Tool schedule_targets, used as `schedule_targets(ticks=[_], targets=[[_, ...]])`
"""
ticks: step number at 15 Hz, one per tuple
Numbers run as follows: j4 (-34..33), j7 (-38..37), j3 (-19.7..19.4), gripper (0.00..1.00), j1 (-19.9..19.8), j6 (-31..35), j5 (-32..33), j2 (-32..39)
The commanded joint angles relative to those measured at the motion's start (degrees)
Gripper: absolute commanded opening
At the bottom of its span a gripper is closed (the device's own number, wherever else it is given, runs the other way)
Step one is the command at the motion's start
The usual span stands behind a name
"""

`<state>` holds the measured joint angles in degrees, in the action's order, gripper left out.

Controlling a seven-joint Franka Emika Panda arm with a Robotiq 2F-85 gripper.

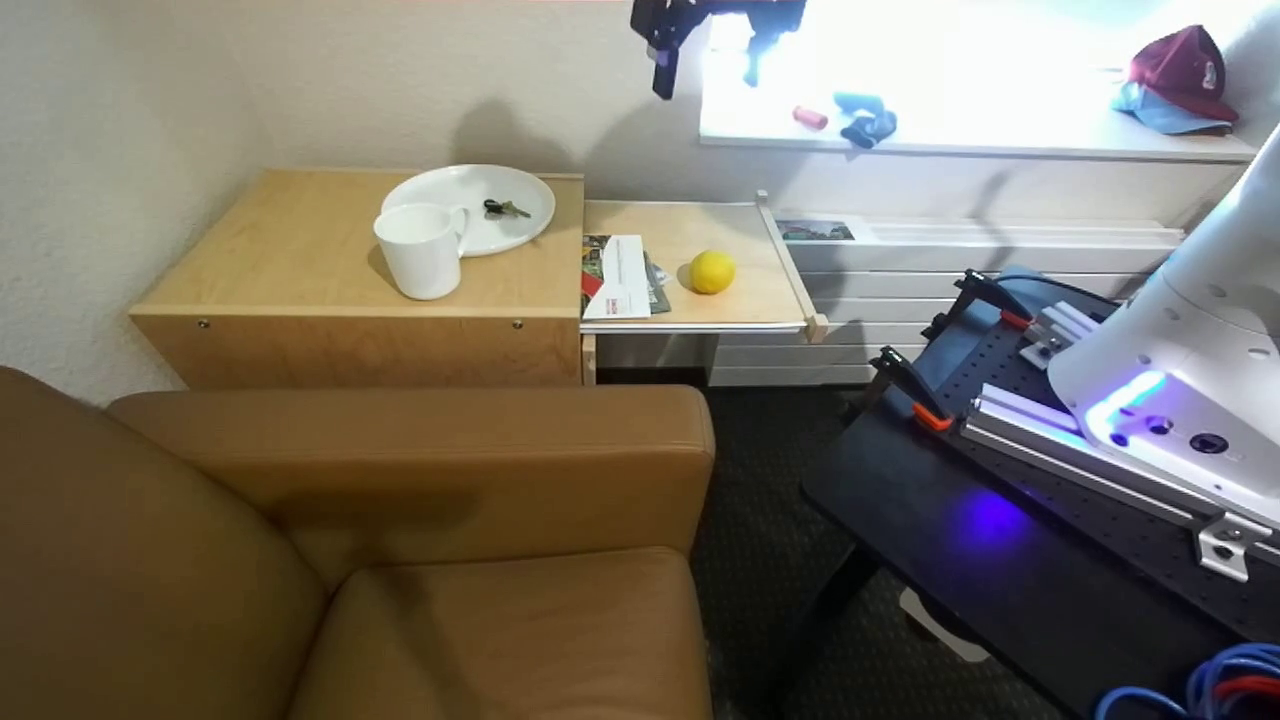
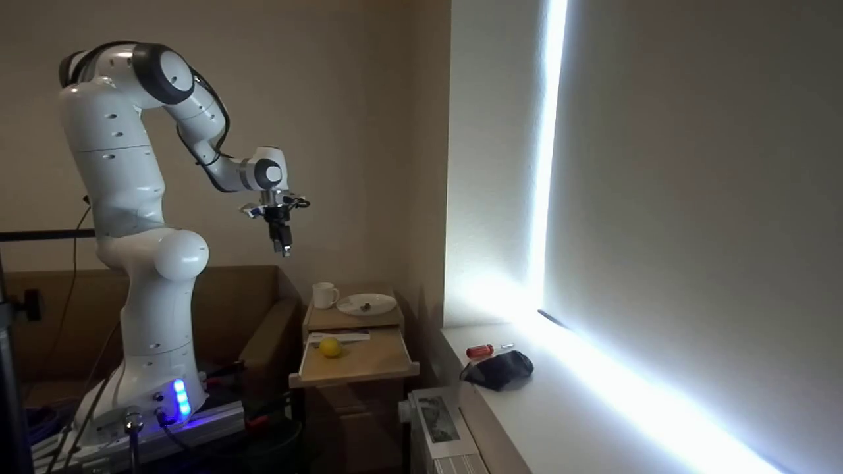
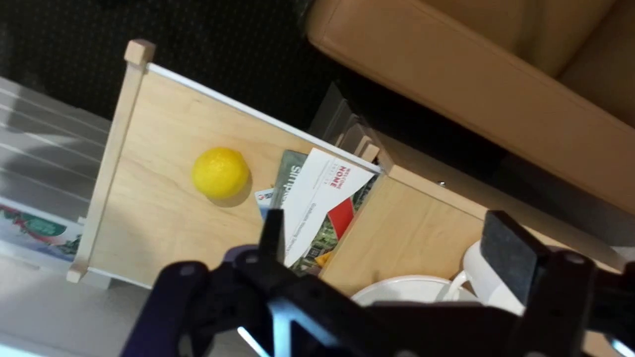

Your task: Move the cup to the window sill

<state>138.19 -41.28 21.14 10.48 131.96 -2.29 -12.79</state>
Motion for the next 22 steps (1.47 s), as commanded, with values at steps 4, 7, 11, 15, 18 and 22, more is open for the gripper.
schedule_targets(ticks=[4, 7, 11, 15, 18, 22], targets=[[-6.9, -23.1, 1.0, 1.00, 1.6, -1.1, 9.3, 17.0], [-12.8, -30.1, -1.0, 1.00, 4.9, 4.7, 6.2, 24.0], [-18.9, -38.6, -3.9, 1.00, 9.4, 14.6, 5.5, 28.9], [-18.5, -37.6, -5.0, 1.00, 10.6, 13.6, 5.3, 28.2], [-21.8, -48.8, -11.2, 1.00, 14.4, 17.4, 15.5, 34.3], [-31.1, -57.7, -12.9, 1.00, 16.4, 19.3, 10.2, 42.7]])
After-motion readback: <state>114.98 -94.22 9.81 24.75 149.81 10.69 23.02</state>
